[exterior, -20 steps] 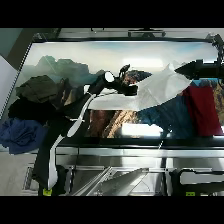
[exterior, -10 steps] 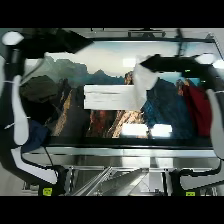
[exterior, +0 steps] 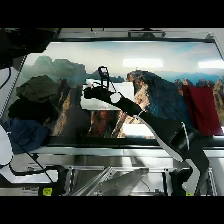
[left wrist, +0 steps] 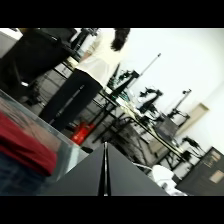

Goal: Fold the shirts.

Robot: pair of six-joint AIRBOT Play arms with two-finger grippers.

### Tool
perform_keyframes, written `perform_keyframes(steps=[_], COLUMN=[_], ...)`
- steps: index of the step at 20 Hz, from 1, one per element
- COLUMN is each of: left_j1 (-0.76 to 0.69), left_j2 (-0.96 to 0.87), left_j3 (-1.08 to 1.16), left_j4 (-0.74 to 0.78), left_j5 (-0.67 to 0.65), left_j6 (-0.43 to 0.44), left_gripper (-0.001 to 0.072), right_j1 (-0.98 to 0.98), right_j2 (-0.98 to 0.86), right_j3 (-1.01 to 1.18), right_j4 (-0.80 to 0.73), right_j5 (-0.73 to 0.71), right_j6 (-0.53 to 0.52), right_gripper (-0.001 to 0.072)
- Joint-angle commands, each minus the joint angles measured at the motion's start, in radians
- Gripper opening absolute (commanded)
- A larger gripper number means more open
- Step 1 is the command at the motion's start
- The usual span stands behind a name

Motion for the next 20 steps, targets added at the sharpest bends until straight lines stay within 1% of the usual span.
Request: perform_keyframes(steps=[1,2,5,7,8,9,10,11,13,17,19,20], left_j1=[-0.037,-0.045,-0.050,-0.050,-0.050,-0.050,-0.050,-0.050,-0.050,-0.050,-0.050,-0.050], left_j2=[0.013,0.013,0.013,0.013,0.014,0.014,0.014,0.014,0.014,0.014,0.014,0.014], left_j3=[-0.077,-0.089,-0.094,-0.094,-0.094,-0.094,-0.094,-0.094,-0.094,-0.094,-0.094,-0.094], left_j4=[-0.013,-0.013,-0.014,-0.015,-0.016,-0.019,-0.019,-0.019,-0.019,-0.019,-0.018,-0.018], left_j5=[-0.031,-0.035,-0.057,-0.057,-0.063,-0.066,-0.066,-0.066,-0.067,-0.071,-0.080,-0.082], left_j6=[0.027,0.028,0.030,0.030,0.030,0.030,0.030,0.030,0.030,0.030,0.030,0.031], left_gripper=[0.0016,0.0016,0.0015,0.0015,0.0015,0.0015,0.0015,0.0015,0.0015,0.0014,0.0015,0.0015], right_j1=[-0.084,-0.148,-0.385,-0.539,-0.599,-0.649,-0.682,-0.702,-0.705,-0.644,-0.612,-0.597], right_j2=[0.086,0.129,0.221,0.218,0.204,0.181,0.150,0.114,0.039,-0.079,-0.111,-0.119], right_j3=[0.004,0.004,0.004,-0.002,-0.013,-0.027,-0.036,-0.036,-0.036,-0.035,-0.034,-0.034], right_j4=[-0.188,-0.211,-0.266,-0.280,-0.293,-0.311,-0.319,-0.317,-0.317,-0.283,-0.225,-0.183], right_j5=[0.242,0.340,0.610,0.738,0.775,0.803,0.831,0.856,0.877,0.877,0.872,0.869], right_j6=[-0.033,-0.026,0.137,0.236,0.271,0.297,0.320,0.335,0.347,0.349,0.327,0.295], right_gripper=[0.0441,0.0440,0.0442,0.0446,0.0447,0.0484,0.0585,0.0606,0.0606,0.0606,0.0606,0.0604])
